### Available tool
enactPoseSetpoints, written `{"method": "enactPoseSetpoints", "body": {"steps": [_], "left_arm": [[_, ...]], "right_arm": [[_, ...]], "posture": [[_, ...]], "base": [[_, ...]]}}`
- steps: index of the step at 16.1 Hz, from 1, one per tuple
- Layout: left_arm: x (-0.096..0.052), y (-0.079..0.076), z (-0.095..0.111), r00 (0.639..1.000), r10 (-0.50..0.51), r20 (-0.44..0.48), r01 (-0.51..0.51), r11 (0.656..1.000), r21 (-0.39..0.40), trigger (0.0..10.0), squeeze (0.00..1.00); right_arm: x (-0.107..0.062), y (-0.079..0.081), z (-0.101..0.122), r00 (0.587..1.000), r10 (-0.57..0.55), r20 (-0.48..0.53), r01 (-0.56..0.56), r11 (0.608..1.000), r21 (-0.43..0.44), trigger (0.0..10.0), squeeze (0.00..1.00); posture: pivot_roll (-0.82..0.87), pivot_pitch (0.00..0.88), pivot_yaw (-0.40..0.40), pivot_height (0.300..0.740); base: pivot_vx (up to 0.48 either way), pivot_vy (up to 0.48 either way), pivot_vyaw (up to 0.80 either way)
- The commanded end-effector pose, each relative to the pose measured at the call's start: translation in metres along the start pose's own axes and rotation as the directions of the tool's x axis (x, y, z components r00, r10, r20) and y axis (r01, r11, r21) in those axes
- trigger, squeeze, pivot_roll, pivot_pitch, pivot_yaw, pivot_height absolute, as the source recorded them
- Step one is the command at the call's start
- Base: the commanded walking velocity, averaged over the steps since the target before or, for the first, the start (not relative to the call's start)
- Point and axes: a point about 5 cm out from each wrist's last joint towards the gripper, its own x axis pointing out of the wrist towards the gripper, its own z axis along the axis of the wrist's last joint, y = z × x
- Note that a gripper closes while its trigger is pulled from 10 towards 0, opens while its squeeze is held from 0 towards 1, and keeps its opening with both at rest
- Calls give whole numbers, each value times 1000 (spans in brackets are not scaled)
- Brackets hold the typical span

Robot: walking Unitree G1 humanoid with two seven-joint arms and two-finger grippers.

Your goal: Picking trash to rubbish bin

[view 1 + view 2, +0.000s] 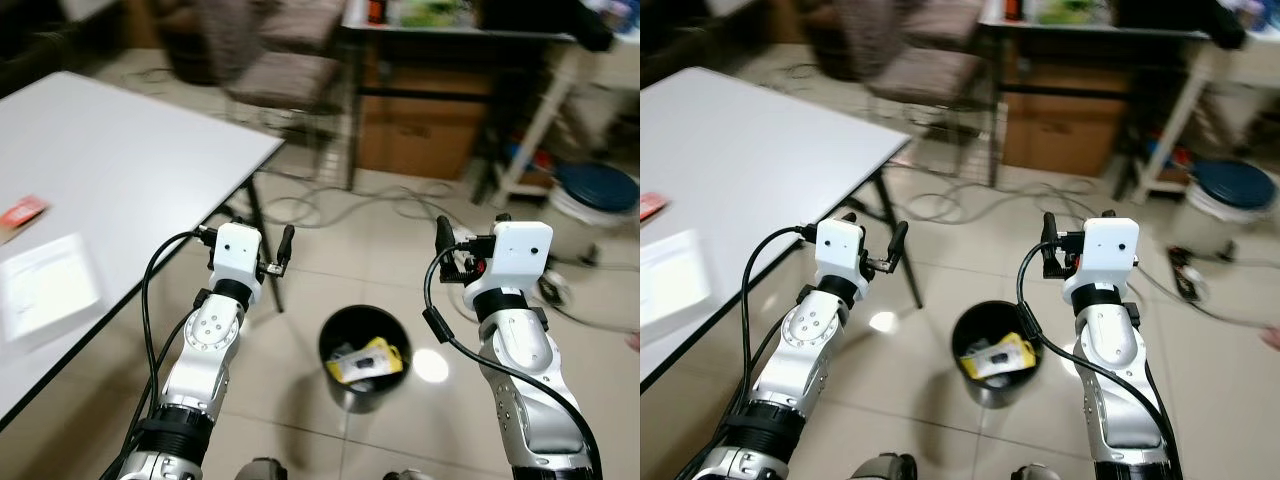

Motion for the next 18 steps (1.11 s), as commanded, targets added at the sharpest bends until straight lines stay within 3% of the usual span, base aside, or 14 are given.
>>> {"method": "enactPoseSetpoints", "body": {"steps": [1, 14, 18], "left_arm": [[0, 3, -2, 1000, 22, -7, -22, 1000, -7, 10000, 0], [3, 1, -3, 1000, 10, -22, -10, 1000, -3, 10000, 0], [3, 0, -3, 1000, 7, -26, -8, 1000, -7, 10000, 0]], "right_arm": [[2, 1, 3, 1000, -2, 2, 2, 1000, -11, 10000, 0], [7, 2, 2, 1000, -15, -4, 15, 1000, -5, 10000, 0], [9, 1, 0, 1000, -24, -17, 24, 1000, -2, 10000, 0]], "posture": [[-117, 83, 50, 740], [-111, 78, 56, 740], [-113, 79, 48, 740]], "base": [[0, 0, 794], [0, 0, 784], [0, 0, 0]]}}
